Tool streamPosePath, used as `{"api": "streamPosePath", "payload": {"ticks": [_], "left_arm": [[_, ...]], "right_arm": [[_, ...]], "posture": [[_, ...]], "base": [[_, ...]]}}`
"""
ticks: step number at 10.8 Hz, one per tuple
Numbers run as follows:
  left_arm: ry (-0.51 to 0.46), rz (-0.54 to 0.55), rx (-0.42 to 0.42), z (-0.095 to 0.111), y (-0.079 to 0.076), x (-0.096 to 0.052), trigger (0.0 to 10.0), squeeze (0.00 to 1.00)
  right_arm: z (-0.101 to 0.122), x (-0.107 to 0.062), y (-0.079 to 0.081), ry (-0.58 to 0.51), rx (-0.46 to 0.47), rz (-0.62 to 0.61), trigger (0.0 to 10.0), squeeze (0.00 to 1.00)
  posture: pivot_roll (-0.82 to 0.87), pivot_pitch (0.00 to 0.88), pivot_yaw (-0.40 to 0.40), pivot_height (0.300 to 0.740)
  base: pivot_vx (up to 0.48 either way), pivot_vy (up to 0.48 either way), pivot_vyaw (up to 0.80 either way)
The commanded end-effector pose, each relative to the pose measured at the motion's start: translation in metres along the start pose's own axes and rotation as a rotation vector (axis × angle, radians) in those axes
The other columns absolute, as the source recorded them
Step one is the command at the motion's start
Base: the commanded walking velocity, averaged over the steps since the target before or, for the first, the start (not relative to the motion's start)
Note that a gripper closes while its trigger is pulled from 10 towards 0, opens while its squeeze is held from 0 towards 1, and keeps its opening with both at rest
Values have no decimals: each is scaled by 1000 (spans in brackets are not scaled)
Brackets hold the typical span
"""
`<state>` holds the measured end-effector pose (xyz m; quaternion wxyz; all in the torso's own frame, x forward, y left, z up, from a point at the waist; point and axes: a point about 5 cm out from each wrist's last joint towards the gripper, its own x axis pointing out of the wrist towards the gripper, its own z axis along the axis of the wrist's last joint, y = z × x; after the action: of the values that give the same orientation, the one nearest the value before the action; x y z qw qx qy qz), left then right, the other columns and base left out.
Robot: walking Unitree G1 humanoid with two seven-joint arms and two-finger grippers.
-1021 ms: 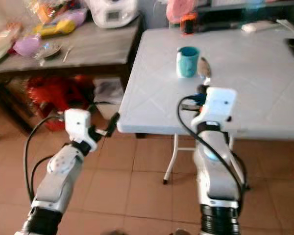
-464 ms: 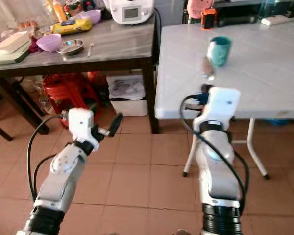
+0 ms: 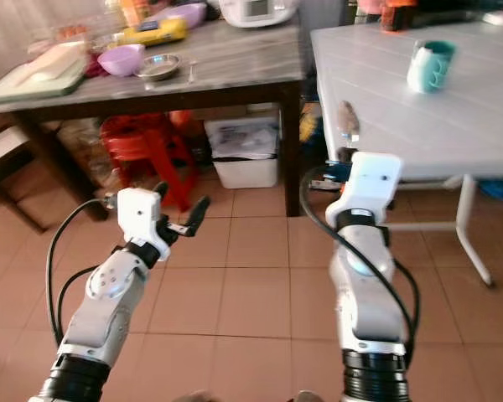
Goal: Setting the table
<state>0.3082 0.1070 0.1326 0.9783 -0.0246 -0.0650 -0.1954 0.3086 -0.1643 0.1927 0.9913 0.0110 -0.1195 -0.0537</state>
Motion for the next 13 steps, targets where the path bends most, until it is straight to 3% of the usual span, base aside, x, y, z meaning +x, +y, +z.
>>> {"api": "streamPosePath", "payload": {"ticks": [1,3,8,13], "left_arm": [[11,38,24,0,12,-4,10000,0],[-4,38,17,2,10,-3,10000,0],[-41,0,14,7,7,-3,10000,0],[-35,-18,3,5,5,-3,10000,0]], "right_arm": [[7,0,14,-31,17,37,10000,0],[7,0,14,-34,16,38,10000,0],[5,1,12,-36,2,40,10000,0],[5,2,11,-38,-7,43,10000,0]], "posture": [[-64,92,123,740],[-65,94,124,740],[-67,89,123,740],[-74,85,121,740]], "base": [[0,480,0],[0,474,0],[0,0,0],[332,0,0]]}}
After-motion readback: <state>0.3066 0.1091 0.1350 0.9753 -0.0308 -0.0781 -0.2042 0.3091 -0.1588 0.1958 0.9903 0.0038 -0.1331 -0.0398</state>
